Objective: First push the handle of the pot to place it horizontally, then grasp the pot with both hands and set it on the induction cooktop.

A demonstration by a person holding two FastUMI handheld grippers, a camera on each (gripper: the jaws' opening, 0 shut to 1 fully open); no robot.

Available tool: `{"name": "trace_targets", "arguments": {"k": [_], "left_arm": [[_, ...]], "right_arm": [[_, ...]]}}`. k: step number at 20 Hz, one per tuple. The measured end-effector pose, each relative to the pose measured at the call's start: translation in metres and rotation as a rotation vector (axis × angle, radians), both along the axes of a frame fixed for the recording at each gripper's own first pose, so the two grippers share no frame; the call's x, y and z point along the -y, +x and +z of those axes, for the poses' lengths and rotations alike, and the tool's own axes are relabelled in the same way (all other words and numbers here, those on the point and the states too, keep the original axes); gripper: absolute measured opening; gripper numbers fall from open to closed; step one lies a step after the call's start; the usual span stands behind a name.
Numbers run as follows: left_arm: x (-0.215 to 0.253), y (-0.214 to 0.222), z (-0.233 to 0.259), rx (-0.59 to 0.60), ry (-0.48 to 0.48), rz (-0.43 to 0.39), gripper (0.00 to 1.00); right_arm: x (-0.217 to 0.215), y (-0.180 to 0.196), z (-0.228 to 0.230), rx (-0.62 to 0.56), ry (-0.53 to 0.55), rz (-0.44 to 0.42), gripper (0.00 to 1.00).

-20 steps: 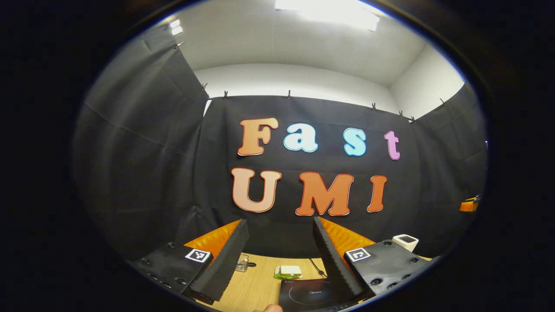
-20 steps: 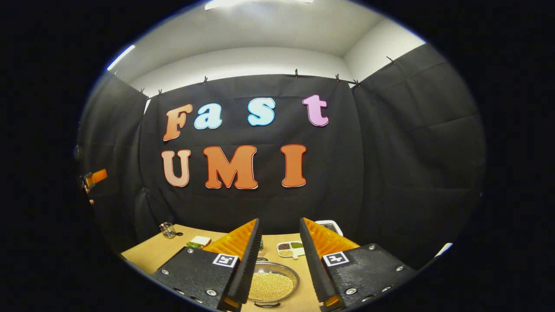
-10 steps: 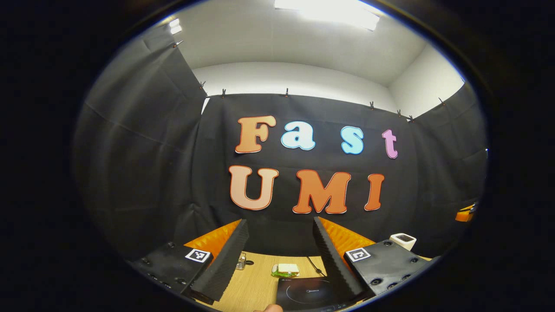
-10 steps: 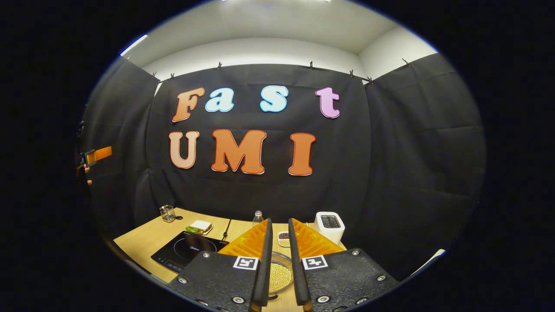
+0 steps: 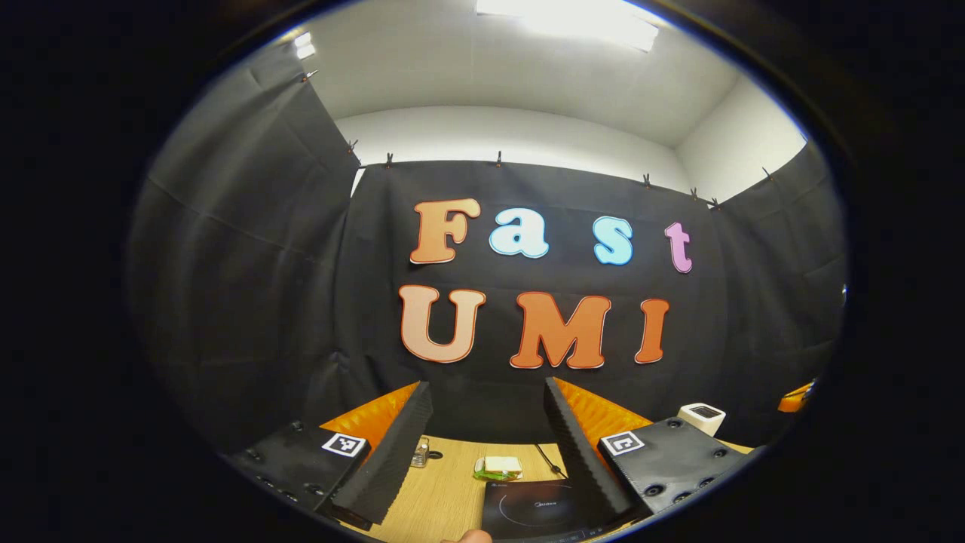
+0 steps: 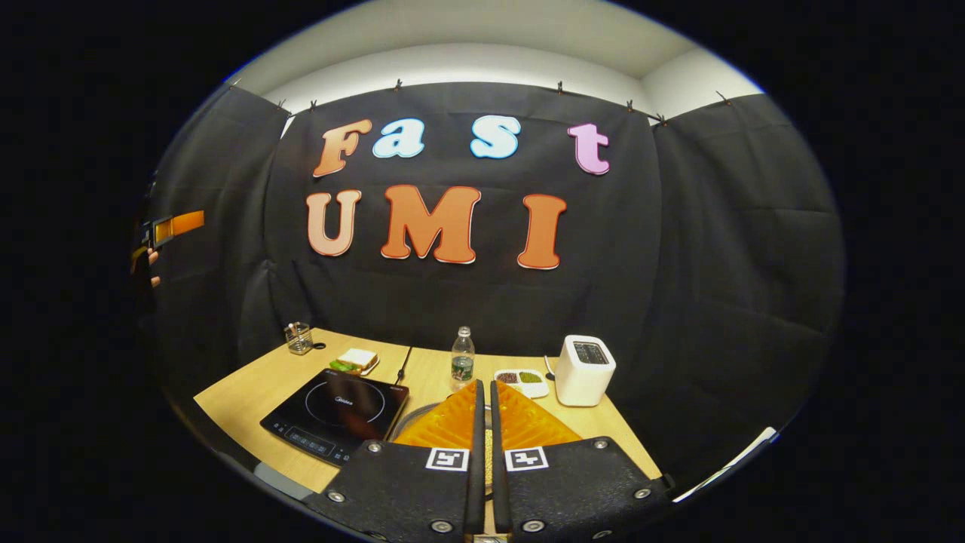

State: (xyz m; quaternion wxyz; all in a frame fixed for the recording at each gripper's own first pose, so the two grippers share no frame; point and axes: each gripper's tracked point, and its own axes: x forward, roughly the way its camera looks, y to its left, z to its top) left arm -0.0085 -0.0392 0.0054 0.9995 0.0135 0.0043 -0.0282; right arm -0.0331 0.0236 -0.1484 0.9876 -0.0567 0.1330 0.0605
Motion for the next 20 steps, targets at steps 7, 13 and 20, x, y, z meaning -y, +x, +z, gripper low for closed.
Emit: {"name": "trace_targets", "arguments": {"k": [7, 13, 20], "left_arm": [[0.006, 0.001, -0.004, -0.014, 0.004, -0.007, 0.99], [0.018, -0.001, -0.005, -0.012, 0.017, -0.024, 0.98], [0.021, 0.01, -0.023, -0.05, 0.008, -0.025, 0.98]], "right_arm": [[-0.013, -0.015, -0.08, -0.178, 0.031, 0.036, 0.03], [-0.024, -0.029, -0.142, -0.319, 0.07, 0.057, 0.04], [-0.037, -0.042, -0.207, -0.468, 0.105, 0.07, 0.03]]}}
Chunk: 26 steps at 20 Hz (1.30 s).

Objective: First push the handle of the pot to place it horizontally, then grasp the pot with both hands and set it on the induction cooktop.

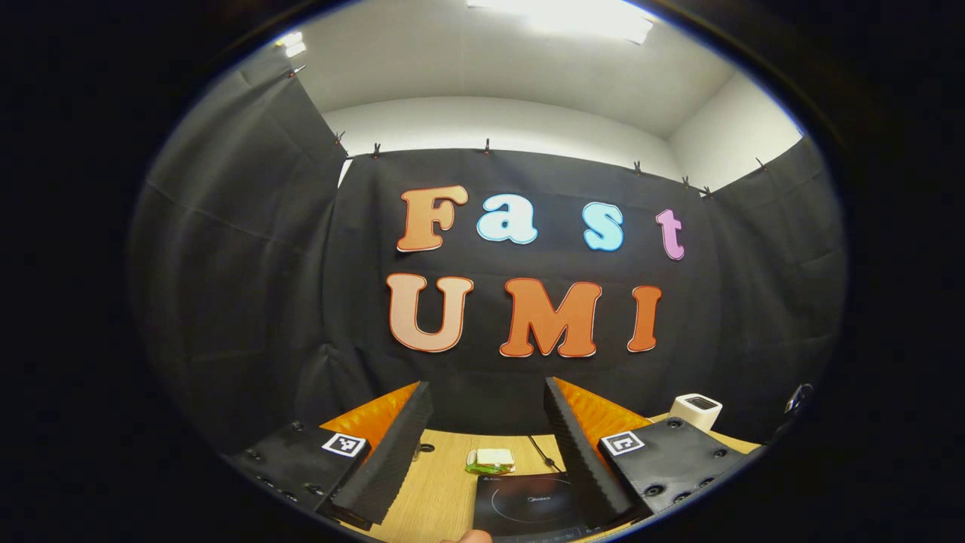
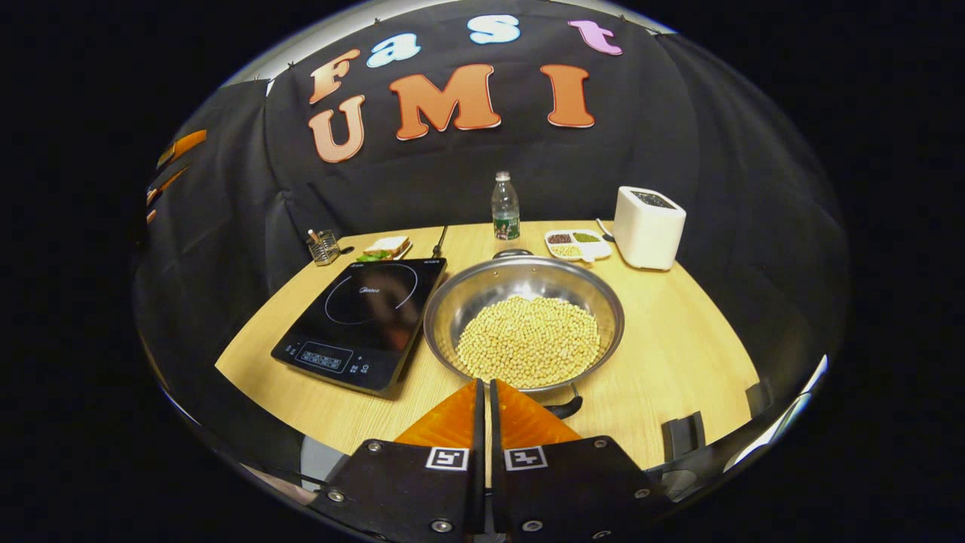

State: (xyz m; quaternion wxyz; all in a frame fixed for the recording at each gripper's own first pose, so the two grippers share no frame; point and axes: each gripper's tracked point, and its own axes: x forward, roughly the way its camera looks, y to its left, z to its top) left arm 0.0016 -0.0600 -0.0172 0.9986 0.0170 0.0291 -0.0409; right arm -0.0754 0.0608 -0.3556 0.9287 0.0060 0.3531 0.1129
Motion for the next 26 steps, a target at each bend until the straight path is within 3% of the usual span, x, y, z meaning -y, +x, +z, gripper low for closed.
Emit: {"name": "trace_targets", "arguments": {"k": [13, 26], "left_arm": [[0.004, 0.018, -0.04, -0.076, 0.008, 0.009, 0.98], [0.004, 0.016, -0.037, -0.061, 0.016, 0.008, 0.99]], "right_arm": [[-0.005, -0.003, -0.076, -0.158, -0.015, -0.009, 0.03], [0.025, -0.001, -0.074, -0.186, 0.053, -0.109, 0.0]]}}
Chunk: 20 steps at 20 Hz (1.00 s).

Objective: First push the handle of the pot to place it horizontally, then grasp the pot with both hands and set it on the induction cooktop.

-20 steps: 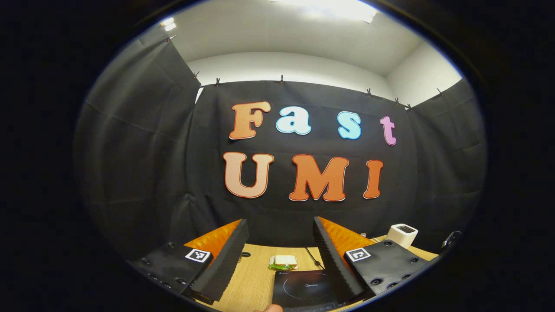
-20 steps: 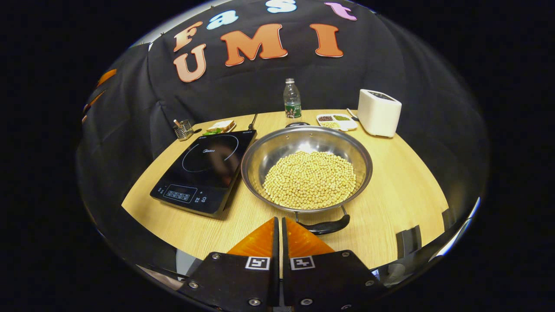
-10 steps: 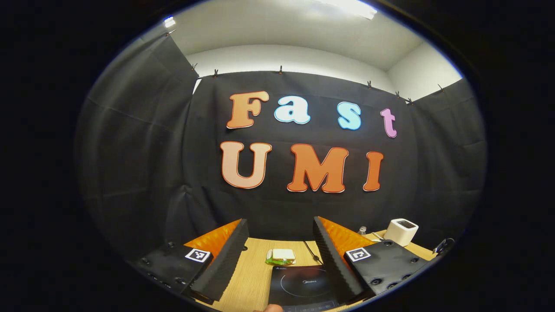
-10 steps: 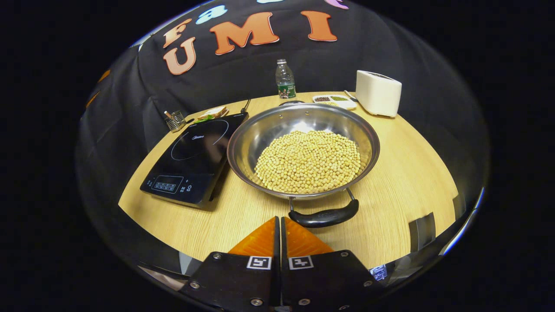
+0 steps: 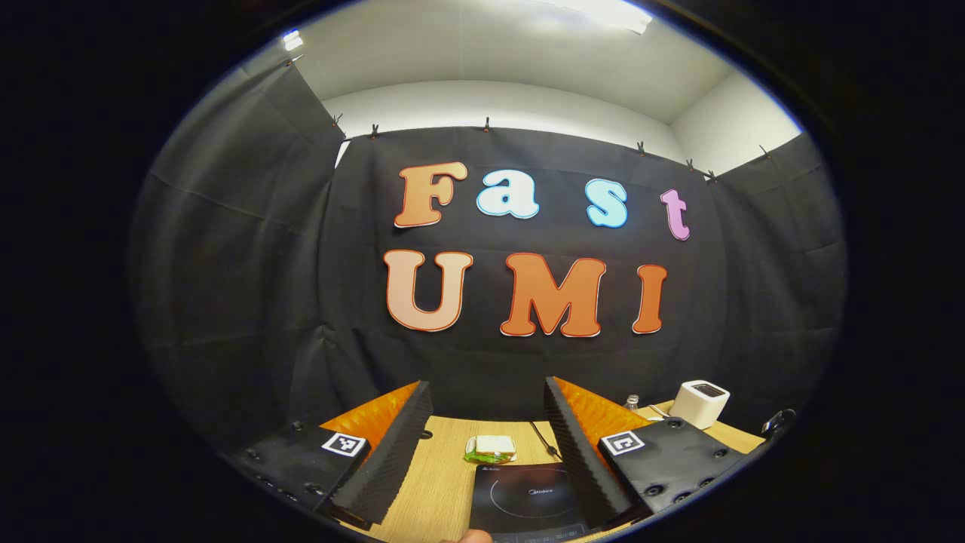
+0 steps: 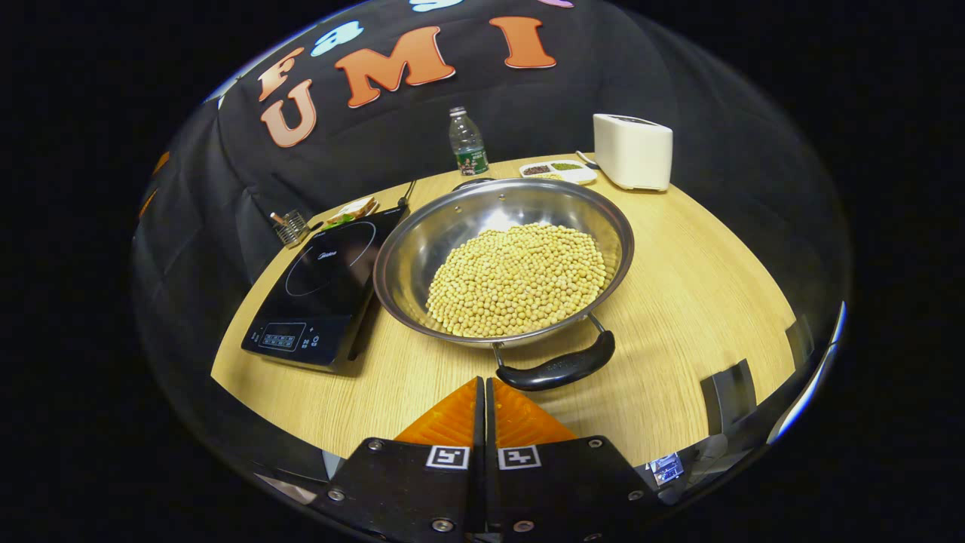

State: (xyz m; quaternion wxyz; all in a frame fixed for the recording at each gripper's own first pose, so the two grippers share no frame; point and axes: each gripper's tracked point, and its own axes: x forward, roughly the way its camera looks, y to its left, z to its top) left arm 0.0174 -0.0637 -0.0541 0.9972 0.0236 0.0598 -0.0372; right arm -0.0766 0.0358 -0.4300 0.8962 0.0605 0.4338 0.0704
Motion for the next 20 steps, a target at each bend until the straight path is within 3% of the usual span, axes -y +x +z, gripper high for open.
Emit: {"name": "trace_targets", "arguments": {"k": [20], "left_arm": [[0.005, 0.006, -0.002, 0.005, -0.008, -0.008, 0.98]], "right_arm": [[0.083, 0.038, -0.009, -0.02, -0.007, -0.242, 0.01]]}}
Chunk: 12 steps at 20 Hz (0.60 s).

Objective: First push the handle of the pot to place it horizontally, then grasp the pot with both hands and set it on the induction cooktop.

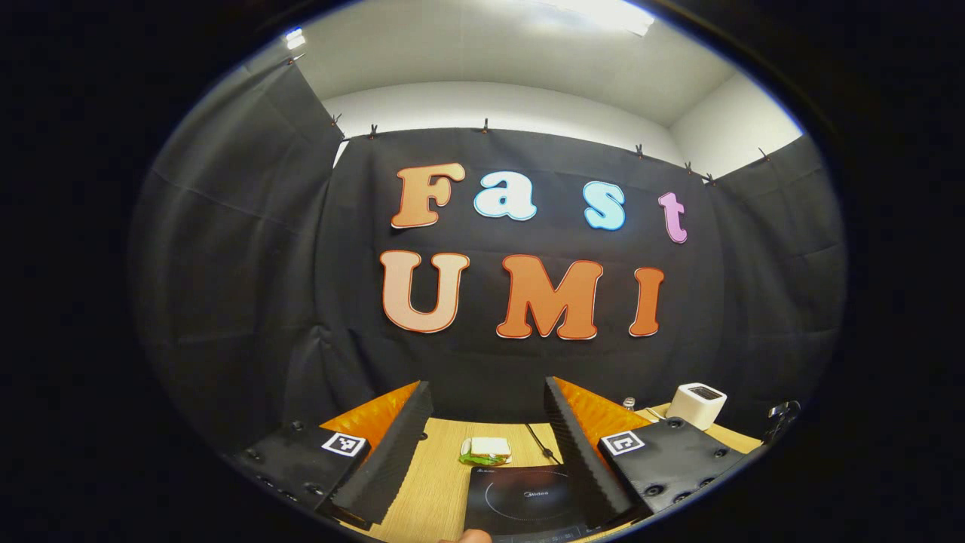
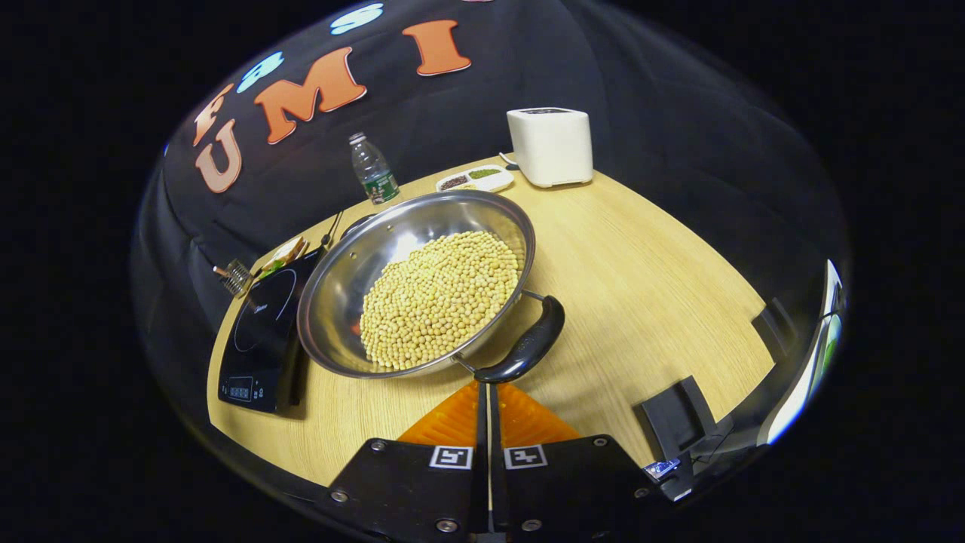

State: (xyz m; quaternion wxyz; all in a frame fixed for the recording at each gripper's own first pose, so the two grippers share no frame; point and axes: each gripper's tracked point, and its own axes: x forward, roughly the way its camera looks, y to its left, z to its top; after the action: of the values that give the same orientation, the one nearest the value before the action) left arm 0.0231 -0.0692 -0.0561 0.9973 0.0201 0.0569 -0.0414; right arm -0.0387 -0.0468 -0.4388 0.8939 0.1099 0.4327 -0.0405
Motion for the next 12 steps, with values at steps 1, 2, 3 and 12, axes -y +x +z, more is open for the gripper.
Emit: {"name": "trace_targets", "arguments": {"k": [1, 2, 3, 12], "left_arm": [[0.0, 0.0, 0.0, -0.002, 0.002, 0.0, 0.98], [0.002, 0.001, -0.002, -0.004, 0.003, 0.0, 0.98], [0.002, 0.002, -0.002, -0.007, 0.004, -0.002, 0.98], [0.003, 0.012, -0.017, -0.023, 0.006, 0.003, 0.98]], "right_arm": [[0.005, 0.004, 0.0, 0.002, 0.004, -0.014, 0.01], [0.011, 0.008, -0.001, 0.005, 0.007, -0.029, 0.01], [0.016, 0.012, -0.001, 0.009, 0.01, -0.042, 0.01], [0.053, 0.058, -0.006, 0.028, 0.008, -0.13, 0.0]]}}
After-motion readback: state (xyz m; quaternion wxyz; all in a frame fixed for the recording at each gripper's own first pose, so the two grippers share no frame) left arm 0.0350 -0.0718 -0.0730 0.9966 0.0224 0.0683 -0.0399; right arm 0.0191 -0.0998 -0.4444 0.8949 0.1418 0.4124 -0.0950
